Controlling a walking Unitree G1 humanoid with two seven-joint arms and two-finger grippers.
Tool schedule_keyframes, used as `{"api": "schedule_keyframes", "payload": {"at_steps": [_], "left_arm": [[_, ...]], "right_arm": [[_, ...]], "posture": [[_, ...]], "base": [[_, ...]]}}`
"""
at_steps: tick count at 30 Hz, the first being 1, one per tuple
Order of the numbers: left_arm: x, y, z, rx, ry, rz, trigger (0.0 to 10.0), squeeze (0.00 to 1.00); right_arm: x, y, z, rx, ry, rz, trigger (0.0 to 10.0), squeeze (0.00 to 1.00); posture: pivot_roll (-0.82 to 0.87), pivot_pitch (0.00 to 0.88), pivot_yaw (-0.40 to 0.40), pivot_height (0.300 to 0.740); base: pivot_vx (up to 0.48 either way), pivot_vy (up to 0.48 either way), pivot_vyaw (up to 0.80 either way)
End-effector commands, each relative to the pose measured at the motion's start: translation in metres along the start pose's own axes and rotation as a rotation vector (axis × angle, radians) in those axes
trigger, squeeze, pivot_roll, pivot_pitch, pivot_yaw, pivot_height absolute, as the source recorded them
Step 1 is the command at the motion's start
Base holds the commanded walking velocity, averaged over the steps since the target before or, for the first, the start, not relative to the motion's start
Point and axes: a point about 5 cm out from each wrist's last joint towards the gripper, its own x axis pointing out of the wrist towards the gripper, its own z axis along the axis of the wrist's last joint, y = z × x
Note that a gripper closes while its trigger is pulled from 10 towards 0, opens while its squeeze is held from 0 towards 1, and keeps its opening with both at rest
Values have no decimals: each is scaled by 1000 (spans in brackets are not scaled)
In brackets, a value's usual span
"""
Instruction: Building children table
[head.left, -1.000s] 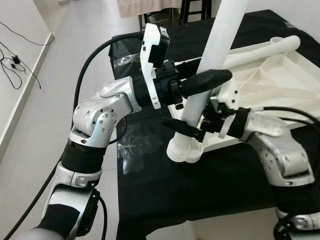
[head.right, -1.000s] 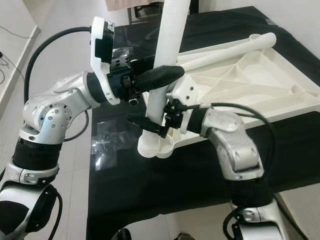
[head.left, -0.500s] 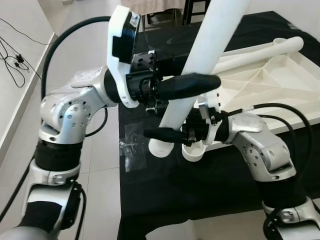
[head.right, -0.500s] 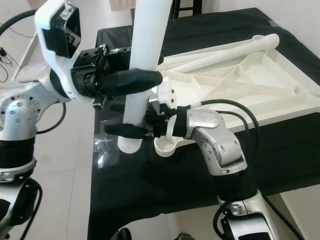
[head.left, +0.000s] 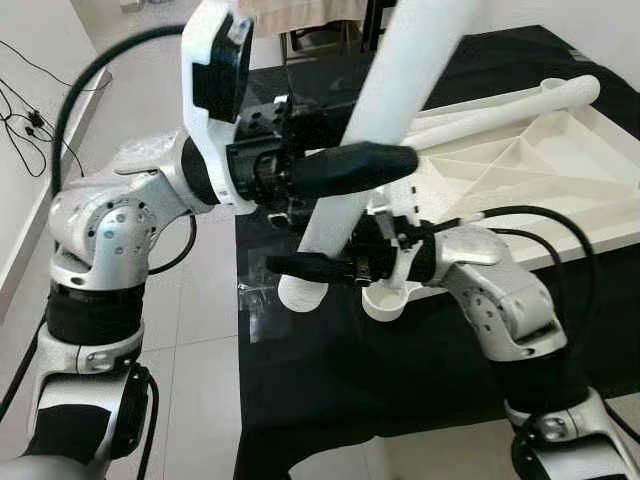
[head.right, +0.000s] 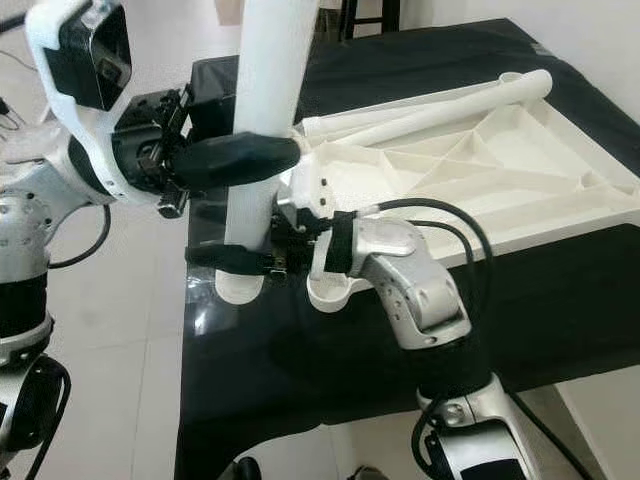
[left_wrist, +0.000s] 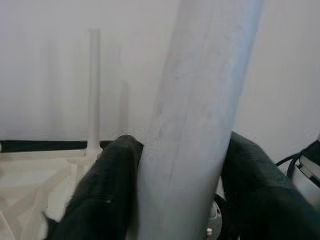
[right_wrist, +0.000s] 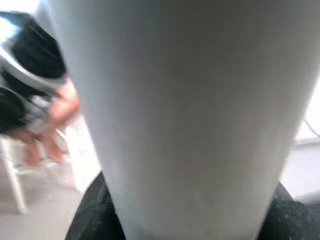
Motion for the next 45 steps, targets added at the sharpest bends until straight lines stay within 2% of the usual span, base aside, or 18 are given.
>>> {"api": "schedule_keyframes", "payload": {"at_steps": [1,4,5,6,8,12,14,17,25,26,29,30,32,33,34,36,41,45], "left_arm": [[1,-8,-1,-37,-36,-69,10000,1000],[-20,-1,-3,-38,-51,75,10000,1000],[-50,3,-6,-27,-51,264,10000,1000],[-50,3,-6,-27,-51,264,10000,1000],[-75,1,-6,-17,-51,397,10000,1000],[-85,-2,-5,-11,-51,444,10000,1000],[-122,-16,3,-14,-109,592,10000,1000],[-139,-26,6,-20,-140,668,10000,1000],[-136,-39,-12,-68,-134,720,10000,1000],[-131,-42,-32,-130,-91,723,10000,639],[-127,-45,-46,-175,-62,724,10000,639],[-116,-58,-73,-244,32,682,10000,0],[-116,-58,-73,-244,32,682,10000,0],[-107,-71,-94,-302,91,652,10000,0],[-107,-71,-94,-302,91,652,10000,0],[-88,-96,-118,-357,186,584,10000,0],[-81,-108,-126,-346,258,575,10000,0],[-75,-120,-140,-277,411,583,10000,0]], "right_arm": [[-14,-21,-10,22,59,-169,0,0],[-26,-34,-13,-10,105,-241,0,0],[-41,-44,-12,-25,127,-289,0,0],[-41,-44,-12,-25,127,-289,0,0],[-53,-50,-7,-25,113,-319,0,0],[-58,-52,-4,-22,101,-330,0,0],[-71,-61,12,-4,-10,-372,0,0],[-78,-66,25,13,-102,-393,0,0],[-85,-74,34,23,-174,-393,0,0],[-85,-72,32,17,-153,-373,0,0],[-85,-71,30,13,-137,-358,0,0],[-84,-64,26,-5,-94,-291,10000,0],[-84,-64,26,-5,-94,-291,10000,0],[-83,-56,21,-12,-51,-220,10000,0],[-83,-56,21,-12,-51,-220,10000,0],[-86,-40,11,-14,24,-76,10000,0],[-88,-33,6,11,40,-10,10000,0],[-88,-28,4,50,18,50,10000,0]], "posture": [[13,218,18,740],[16,229,12,740],[18,241,5,740],[18,241,5,740],[8,257,-10,740],[8,257,-10,740],[3,268,-11,740],[5,271,-14,740],[11,269,-16,740],[19,266,-13,740],[22,265,-9,740],[27,273,0,740],[27,273,0,740],[36,276,4,740],[36,276,4,740],[40,279,2,740],[43,282,5,740],[53,285,5,740]], "base": [[0,0,0],[0,0,0],[0,0,0],[0,0,0],[0,0,0],[0,0,0],[0,0,0],[0,0,0],[0,0,0],[0,0,0],[0,0,0],[0,0,0],[0,0,0],[0,0,0],[0,0,0],[0,0,0],[0,0,0],[0,0,0]]}}
